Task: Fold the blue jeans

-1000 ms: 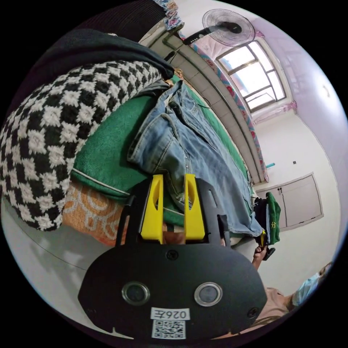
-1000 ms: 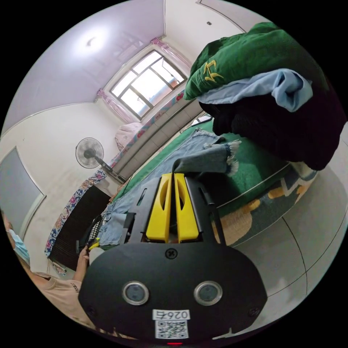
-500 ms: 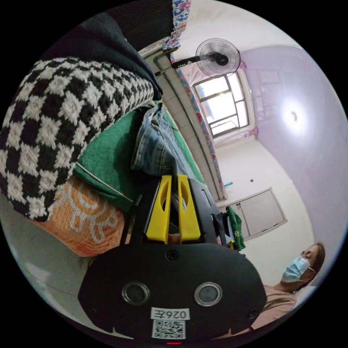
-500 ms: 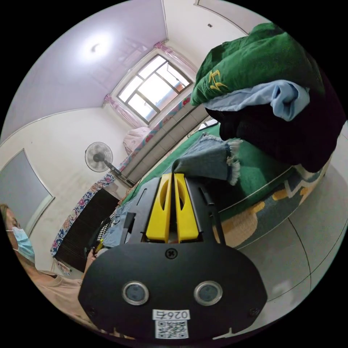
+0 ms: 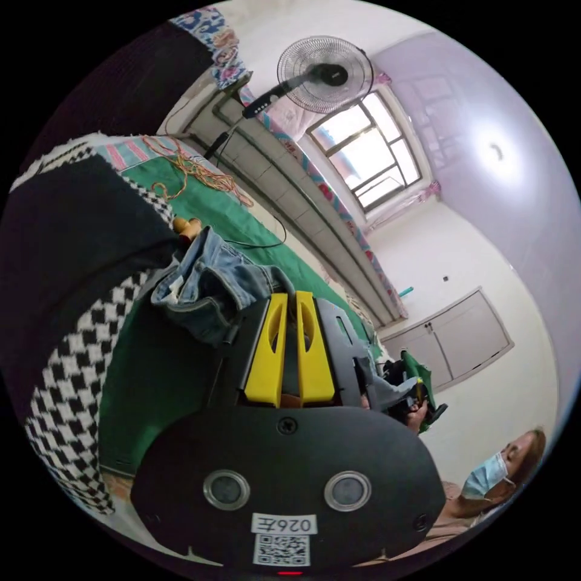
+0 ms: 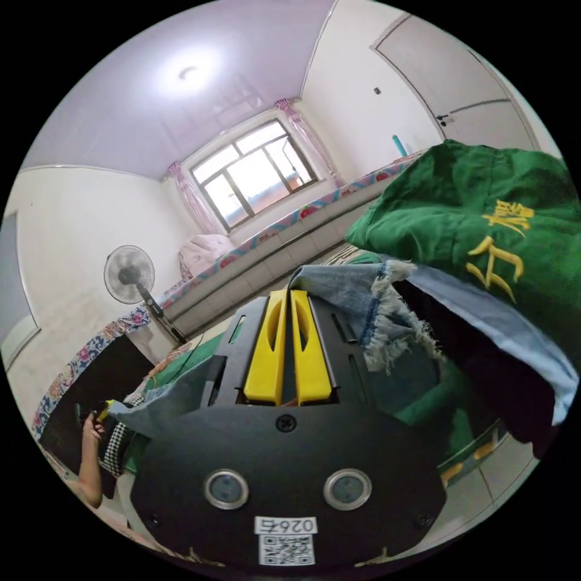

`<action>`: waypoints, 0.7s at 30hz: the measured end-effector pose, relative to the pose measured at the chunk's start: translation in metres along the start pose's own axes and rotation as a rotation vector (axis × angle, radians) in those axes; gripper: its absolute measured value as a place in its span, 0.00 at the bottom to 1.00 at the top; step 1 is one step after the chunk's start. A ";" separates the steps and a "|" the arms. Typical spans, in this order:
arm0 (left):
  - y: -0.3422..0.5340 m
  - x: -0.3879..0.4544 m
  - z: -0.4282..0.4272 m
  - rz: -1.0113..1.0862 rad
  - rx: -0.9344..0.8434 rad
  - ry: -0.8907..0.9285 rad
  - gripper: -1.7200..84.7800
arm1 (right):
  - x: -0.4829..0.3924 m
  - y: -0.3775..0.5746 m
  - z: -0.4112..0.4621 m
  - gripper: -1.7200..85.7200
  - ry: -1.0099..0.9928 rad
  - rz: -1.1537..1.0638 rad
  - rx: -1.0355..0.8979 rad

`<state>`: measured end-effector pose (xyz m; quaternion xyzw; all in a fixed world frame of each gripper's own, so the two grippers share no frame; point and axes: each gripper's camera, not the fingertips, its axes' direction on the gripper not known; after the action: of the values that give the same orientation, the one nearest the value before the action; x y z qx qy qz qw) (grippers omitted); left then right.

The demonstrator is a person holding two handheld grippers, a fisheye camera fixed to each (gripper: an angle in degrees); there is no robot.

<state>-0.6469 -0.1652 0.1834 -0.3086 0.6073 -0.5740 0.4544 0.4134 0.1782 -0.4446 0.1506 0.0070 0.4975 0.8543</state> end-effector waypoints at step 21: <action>0.024 0.085 0.452 0.528 -0.338 -0.181 0.01 | -0.099 0.018 0.399 0.02 0.220 -0.361 -0.489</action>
<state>-0.2671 -0.4264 0.1756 -0.2611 0.7103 -0.2975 0.5820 0.4131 0.0023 -0.0729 -0.1178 0.0063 0.3380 0.9337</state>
